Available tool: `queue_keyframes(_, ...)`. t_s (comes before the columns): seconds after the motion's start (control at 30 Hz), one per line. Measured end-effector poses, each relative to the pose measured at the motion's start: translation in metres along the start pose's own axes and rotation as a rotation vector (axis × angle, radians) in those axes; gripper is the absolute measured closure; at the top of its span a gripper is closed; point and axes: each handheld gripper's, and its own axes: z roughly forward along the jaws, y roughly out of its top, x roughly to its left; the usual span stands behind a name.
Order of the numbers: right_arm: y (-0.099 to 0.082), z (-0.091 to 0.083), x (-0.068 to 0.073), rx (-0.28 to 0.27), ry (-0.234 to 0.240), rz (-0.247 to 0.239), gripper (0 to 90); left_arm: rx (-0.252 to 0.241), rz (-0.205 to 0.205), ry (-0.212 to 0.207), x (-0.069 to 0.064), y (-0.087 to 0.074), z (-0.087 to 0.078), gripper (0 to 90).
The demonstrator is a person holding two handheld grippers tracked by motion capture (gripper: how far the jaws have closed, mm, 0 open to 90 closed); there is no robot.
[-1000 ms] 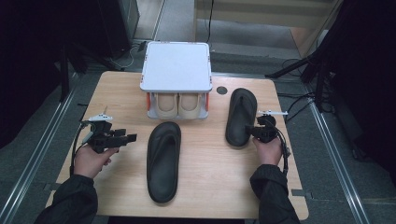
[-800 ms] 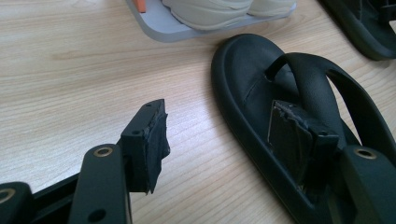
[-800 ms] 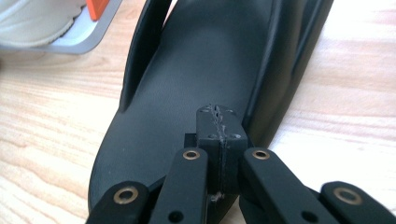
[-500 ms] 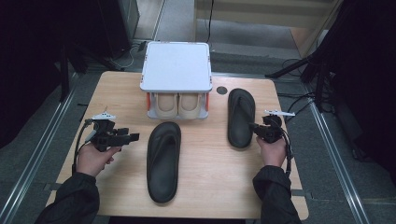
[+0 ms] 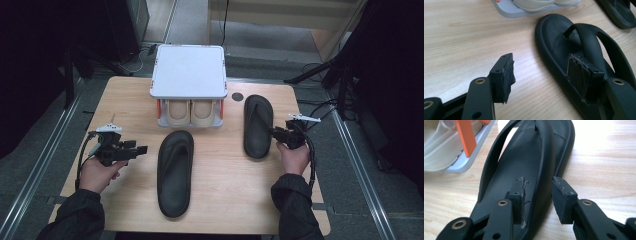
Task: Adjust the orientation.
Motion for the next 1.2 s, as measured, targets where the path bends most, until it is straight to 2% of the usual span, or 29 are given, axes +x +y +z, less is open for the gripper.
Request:
queue_keyframes(0.07, 0.003, 0.003, 0.0, -0.007, -0.005, -0.011, 63.2, 0.001, -0.005, 0.001, 0.0, -0.003, -0.002, 38.4)
queue_keyframes(0.17, 0.009, 0.01, 0.0, 0.01, -0.029, -0.031, 62.7, 0.001, -0.007, 0.009, -0.001, -0.007, -0.004, 38.4)
queue_keyframes(0.27, 0.01, 0.014, -0.002, 0.028, -0.021, -0.018, 61.1, 0.004, -0.008, 0.014, -0.002, -0.011, -0.006, 38.2)
queue_keyframes(0.33, 0.011, 0.016, -0.004, 0.034, -0.029, -0.026, 61.1, 0.001, -0.011, 0.018, -0.002, -0.013, -0.008, 38.2)
queue_keyframes(0.5, 0.016, 0.021, -0.009, 0.026, -0.033, 0.005, 59.3, -0.007, -0.019, 0.018, -0.004, -0.017, -0.013, 38.0)
queue_keyframes(1.2, 0.025, 0.042, -0.01, 0.036, -0.047, 0.037, 61.6, -0.008, -0.05, 0.034, 0.0, -0.028, -0.022, 37.8)
